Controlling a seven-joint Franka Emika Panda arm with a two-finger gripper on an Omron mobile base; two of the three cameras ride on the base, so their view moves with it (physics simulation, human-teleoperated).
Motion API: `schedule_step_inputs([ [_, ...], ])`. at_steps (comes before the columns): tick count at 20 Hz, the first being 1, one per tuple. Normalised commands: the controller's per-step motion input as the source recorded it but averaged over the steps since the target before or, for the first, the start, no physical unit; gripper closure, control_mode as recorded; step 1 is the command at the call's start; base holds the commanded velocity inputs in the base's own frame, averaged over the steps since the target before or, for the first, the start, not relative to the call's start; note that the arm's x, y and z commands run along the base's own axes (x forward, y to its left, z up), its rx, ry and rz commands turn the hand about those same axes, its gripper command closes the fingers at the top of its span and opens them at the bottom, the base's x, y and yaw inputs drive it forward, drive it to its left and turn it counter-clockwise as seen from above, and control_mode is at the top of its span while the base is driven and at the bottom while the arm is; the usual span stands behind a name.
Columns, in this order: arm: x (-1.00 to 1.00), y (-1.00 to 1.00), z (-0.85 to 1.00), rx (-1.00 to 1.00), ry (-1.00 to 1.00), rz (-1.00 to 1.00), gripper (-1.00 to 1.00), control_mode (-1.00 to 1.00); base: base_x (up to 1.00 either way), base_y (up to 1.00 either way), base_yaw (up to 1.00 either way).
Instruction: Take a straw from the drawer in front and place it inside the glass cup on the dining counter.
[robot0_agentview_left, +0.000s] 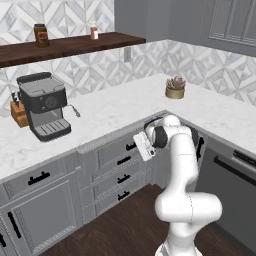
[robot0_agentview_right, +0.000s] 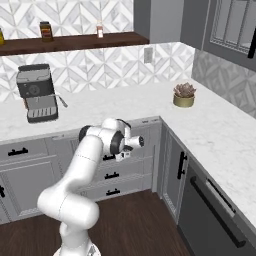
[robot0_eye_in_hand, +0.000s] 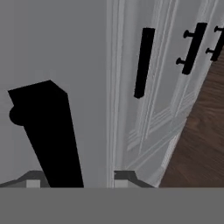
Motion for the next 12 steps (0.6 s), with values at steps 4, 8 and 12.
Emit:
schedule_step_inputs([
  [4, -1.00, -1.00, -1.00, -0.06, 0.00, -0.12, 1.00, -1.00, 0.00, 0.00, 0.00],
  [8, -1.00, -1.00, -1.00, -0.05, 0.00, -0.11, 1.00, -1.00, 0.00, 0.00, 0.00],
  [12, -1.00, -1.00, -1.00, -0.04, 0.00, -0.11, 1.00, -1.00, 0.00, 0.00, 0.00],
])
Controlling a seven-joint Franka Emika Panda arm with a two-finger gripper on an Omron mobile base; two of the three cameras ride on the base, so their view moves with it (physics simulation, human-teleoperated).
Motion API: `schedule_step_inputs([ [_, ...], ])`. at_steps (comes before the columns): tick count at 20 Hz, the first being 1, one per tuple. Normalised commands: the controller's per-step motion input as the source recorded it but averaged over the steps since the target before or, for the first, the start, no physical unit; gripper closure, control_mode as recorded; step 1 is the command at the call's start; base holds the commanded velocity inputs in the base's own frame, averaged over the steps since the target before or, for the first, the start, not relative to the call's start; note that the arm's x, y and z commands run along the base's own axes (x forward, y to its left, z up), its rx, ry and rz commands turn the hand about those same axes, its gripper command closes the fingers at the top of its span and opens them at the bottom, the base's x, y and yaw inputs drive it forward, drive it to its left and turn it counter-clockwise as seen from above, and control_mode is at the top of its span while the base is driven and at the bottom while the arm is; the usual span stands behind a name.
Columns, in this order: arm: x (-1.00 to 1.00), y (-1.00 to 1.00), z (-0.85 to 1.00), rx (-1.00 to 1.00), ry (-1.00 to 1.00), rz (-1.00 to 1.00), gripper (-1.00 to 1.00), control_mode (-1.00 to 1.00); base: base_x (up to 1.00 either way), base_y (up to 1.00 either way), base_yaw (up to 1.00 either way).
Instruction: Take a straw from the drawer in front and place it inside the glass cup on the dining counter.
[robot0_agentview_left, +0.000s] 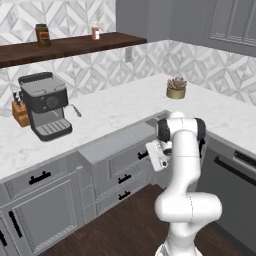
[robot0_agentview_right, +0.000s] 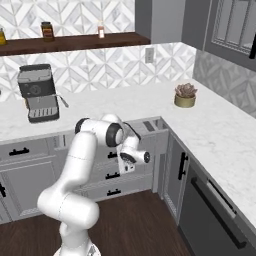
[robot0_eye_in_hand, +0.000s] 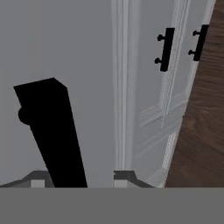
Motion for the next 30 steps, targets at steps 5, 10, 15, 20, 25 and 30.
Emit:
schedule_step_inputs([
  [5, -1.00, -1.00, -1.00, -0.04, -0.01, -0.11, 1.00, -1.00, 0.00, 0.00, 0.00],
  [10, -1.00, -1.00, -1.00, -0.02, -0.03, -0.12, 1.00, -1.00, 0.00, 0.00, 0.00],
  [15, -1.00, -1.00, -0.86, -0.03, -0.04, -0.14, 1.00, -1.00, 0.00, 0.00, 0.00],
  [20, -0.81, -0.28, 0.53, -0.04, -0.17, -0.01, 1.00, -1.00, 0.00, 0.00, 0.00],
  [25, -0.25, 0.37, 0.99, -0.27, -0.03, 0.00, 1.00, -1.00, 0.00, 0.00, 0.00],
  [30, -0.44, 0.57, 1.00, -0.35, -0.15, 0.00, -1.00, -1.00, 0.00, 0.00, 0.00],
])
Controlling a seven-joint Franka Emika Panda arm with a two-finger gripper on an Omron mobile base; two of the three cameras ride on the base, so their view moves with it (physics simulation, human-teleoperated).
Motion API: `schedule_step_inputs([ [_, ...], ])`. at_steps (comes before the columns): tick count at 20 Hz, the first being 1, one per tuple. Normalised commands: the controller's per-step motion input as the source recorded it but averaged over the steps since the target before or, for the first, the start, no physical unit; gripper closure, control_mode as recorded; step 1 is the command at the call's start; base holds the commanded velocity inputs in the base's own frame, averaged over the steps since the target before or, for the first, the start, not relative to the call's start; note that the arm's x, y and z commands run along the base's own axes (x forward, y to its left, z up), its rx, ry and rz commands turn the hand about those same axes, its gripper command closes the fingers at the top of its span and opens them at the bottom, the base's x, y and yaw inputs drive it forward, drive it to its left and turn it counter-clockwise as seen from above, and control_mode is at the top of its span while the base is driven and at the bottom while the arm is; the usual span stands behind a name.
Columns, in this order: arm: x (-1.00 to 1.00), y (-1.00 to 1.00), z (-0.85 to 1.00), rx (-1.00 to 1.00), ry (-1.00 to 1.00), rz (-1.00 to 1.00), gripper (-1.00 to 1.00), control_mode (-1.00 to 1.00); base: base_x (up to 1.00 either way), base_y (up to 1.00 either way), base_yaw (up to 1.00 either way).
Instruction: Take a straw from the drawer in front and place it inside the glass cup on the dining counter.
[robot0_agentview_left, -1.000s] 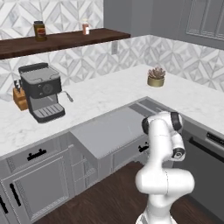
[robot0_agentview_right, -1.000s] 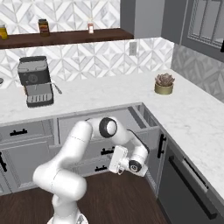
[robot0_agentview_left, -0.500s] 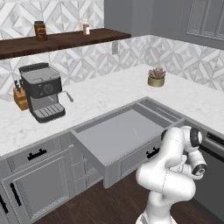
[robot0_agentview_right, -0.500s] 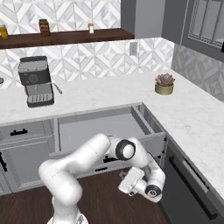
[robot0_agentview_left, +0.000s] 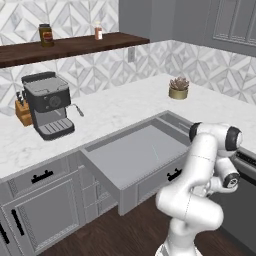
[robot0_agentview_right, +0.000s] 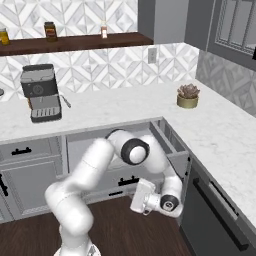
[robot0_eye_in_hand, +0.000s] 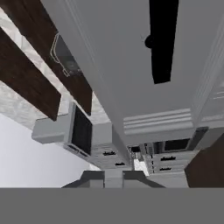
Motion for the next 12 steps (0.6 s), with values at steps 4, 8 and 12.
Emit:
schedule_step_inputs([
  [4, -0.84, 0.19, 1.00, -0.27, -0.31, 0.00, -1.00, -1.00, 0.00, 0.00, 0.00],
  [8, -0.67, 0.16, 1.00, -0.27, -0.27, 0.00, -1.00, -1.00, 0.00, 0.00, 0.00],
  [12, -0.47, 0.23, 1.00, -0.33, -0.17, 0.00, -1.00, -1.00, 0.00, 0.00, 0.00],
])
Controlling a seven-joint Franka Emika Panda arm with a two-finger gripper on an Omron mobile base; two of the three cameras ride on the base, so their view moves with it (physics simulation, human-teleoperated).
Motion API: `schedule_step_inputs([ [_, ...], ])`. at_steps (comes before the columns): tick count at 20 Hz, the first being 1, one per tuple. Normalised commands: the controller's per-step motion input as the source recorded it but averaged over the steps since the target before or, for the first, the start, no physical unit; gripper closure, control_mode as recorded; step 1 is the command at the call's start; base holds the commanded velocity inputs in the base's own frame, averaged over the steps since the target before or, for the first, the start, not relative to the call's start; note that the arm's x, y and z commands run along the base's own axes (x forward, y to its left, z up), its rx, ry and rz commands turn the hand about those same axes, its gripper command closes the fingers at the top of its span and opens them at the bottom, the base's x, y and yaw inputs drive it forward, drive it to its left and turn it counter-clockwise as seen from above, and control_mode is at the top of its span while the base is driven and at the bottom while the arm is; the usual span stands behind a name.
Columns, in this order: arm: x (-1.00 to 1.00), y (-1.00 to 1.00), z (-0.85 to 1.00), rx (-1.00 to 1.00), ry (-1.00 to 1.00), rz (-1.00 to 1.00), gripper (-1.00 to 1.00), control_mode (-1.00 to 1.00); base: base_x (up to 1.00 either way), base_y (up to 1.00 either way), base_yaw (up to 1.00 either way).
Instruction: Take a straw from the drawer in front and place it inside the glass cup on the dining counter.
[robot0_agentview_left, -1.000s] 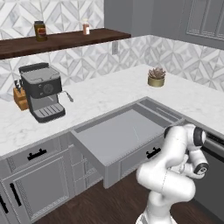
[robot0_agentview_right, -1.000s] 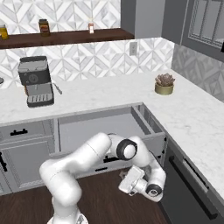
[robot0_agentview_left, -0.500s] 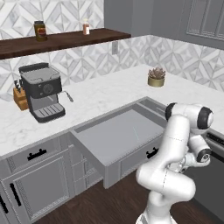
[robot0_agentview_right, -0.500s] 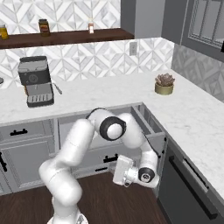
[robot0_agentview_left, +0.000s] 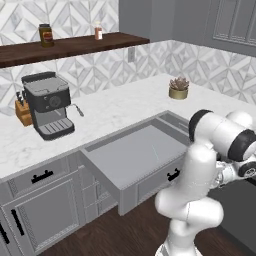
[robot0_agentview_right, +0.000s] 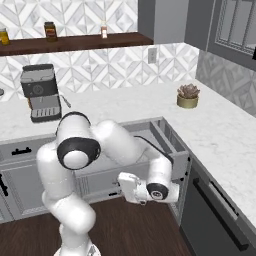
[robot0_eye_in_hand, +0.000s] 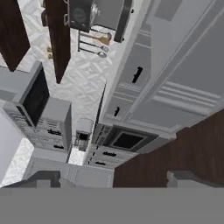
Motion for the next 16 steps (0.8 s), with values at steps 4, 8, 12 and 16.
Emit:
schedule_step_inputs([
  [4, -0.13, 0.26, 1.00, -0.37, -0.02, 0.00, -1.00, -1.00, 0.00, 0.00, 0.00],
  [8, -0.01, 0.20, 1.00, -0.38, -0.03, -0.02, -1.00, -1.00, 0.00, 0.00, 0.00],
  [12, -0.01, 0.36, 1.00, -0.48, 0.00, -0.09, -1.00, -1.00, 0.00, 0.00, 0.00],
  [16, 0.08, 0.54, 0.71, -0.59, 0.07, -0.11, -1.00, -1.00, 0.00, 0.00, 0.00],
])
